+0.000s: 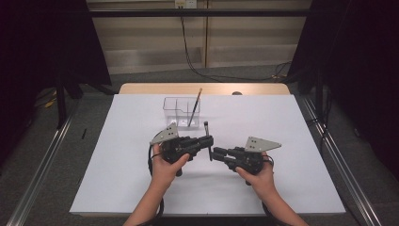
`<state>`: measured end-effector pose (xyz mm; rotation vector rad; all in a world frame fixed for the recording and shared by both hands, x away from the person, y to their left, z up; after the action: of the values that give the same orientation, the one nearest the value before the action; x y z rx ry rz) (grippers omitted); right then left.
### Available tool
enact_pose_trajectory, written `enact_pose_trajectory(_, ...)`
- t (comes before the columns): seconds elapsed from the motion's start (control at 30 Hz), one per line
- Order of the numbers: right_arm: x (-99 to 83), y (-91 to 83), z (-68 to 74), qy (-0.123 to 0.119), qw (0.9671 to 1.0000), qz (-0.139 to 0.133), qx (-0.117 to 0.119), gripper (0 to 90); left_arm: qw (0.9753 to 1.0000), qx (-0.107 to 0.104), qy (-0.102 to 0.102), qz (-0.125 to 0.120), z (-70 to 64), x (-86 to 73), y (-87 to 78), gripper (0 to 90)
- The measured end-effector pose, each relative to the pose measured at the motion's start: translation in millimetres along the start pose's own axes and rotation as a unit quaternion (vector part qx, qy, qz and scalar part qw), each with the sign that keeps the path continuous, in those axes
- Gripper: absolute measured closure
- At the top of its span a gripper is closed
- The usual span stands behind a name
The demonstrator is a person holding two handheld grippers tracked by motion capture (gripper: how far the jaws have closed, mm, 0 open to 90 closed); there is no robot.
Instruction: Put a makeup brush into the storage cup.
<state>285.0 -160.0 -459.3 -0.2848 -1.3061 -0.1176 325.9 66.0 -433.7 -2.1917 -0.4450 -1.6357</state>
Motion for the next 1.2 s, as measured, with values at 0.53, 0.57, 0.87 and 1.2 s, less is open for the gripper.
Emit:
enact_pose_trajectory(0.53,2.5,-13.1,-1.6,-0.017,0.9995,0.011,-0.024,26.4,1.0,0.003,0.006,0.003,2.5,1.7,2.2,83.6)
enact_pose_trajectory(0.57,2.2,-14.4,-1.9,-0.017,0.9995,0.011,-0.025,24.7,1.0,0.002,0.007,0.003,2.8,1.9,2.3,83.6)
enact_pose_trajectory(0.87,0.6,-27.7,-5.4,-0.01,0.999,0.021,-0.037,13.2,1.0,0.001,0.006,0.001,4.1,2.9,5.9,83.6)
enact_pose_trajectory(1.2,-2.3,-50.2,-7.8,-0.004,0.9981,0.024,-0.056,8.8,0.9999,0.0,0.011,0.003,5.3,3.4,10.8,83.6)
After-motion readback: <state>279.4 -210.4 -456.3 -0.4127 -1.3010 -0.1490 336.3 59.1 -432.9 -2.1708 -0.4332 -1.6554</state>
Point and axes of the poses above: each handheld gripper's, and its own axes: y roughly forward along the jaws, x roughly out of its top, z roughly to its left, the point moved 2 cm from there along y, roughly forward along the jaws, and after that the axes turned 14 degrees about x, right-handed, at the moved point
